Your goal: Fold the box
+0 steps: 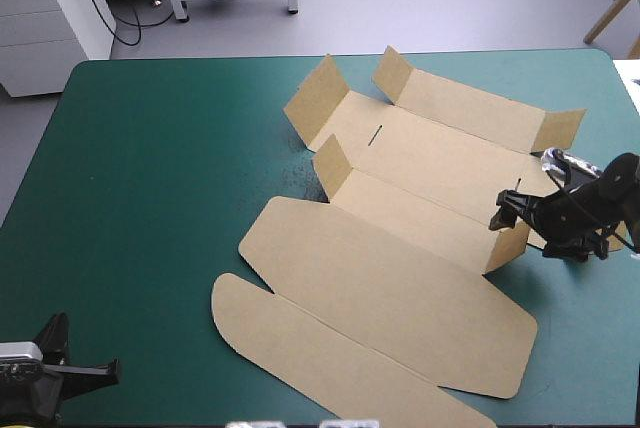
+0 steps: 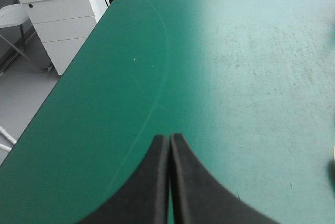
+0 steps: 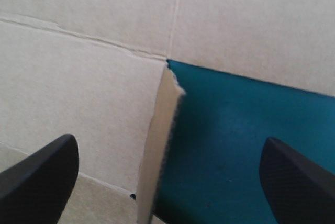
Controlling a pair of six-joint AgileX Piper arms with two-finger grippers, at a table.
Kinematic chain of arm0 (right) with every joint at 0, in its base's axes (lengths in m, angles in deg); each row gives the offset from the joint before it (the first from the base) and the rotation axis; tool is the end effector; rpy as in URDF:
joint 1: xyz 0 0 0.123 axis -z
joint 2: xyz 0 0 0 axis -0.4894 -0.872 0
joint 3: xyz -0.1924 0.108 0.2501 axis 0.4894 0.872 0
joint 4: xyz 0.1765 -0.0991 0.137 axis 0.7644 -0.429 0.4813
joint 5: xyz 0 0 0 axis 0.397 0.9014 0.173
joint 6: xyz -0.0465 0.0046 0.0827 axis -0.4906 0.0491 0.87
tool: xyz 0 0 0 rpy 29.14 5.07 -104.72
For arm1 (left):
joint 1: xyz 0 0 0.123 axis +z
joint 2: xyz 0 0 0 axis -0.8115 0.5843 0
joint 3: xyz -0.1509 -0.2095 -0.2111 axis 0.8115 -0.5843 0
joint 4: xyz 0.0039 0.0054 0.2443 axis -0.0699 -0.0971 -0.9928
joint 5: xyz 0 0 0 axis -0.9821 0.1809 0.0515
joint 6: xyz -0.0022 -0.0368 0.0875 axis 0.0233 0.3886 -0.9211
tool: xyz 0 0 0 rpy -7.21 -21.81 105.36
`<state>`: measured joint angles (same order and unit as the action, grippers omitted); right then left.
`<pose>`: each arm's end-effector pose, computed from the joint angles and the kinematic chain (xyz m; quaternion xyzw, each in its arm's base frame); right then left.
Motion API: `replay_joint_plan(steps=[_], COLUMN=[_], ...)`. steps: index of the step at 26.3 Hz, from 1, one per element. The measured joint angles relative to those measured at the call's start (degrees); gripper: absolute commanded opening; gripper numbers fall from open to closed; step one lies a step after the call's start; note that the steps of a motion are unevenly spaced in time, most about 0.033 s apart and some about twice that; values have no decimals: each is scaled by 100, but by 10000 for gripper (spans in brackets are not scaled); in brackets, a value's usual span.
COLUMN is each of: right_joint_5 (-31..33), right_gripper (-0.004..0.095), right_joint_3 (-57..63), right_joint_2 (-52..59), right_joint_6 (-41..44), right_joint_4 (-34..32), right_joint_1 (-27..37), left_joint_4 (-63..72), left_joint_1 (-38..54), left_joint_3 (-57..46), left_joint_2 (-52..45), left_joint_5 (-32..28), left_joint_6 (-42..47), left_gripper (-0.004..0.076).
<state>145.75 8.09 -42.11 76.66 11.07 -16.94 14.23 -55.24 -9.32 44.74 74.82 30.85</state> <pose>0.2604 -0.0259 0.3012 0.1673 0.9656 0.1583 0.1209 -0.0398 0.0140 0.2664 -0.0210 0.7988 0.0616 0.5980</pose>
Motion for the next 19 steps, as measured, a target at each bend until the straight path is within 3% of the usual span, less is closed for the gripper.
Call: replay_joint_plan(steps=[7, 12, 15, 19], right_joint_5=[-484, -665, -699, -703], right_gripper=[845, 749, 637, 313], right_joint_3=[820, 840, 840, 840], right_joint_2=[0, 43, 110, 138], right_joint_6=[-154, -291, -313, -313], right_joint_4=[440, 793, 825, 825], right_joint_1=[-7, -7, -7, -7], left_joint_4=[6, 6, 11, 11], left_joint_1=[0, 0, 0, 0], left_joint_3=[0, 0, 0, 0], left_joint_2=[0, 0, 0, 0], left_joint_5=[0, 0, 0, 0], left_joint_6=[0, 0, 0, 0], left_gripper=[-10, -10, -10, -10])
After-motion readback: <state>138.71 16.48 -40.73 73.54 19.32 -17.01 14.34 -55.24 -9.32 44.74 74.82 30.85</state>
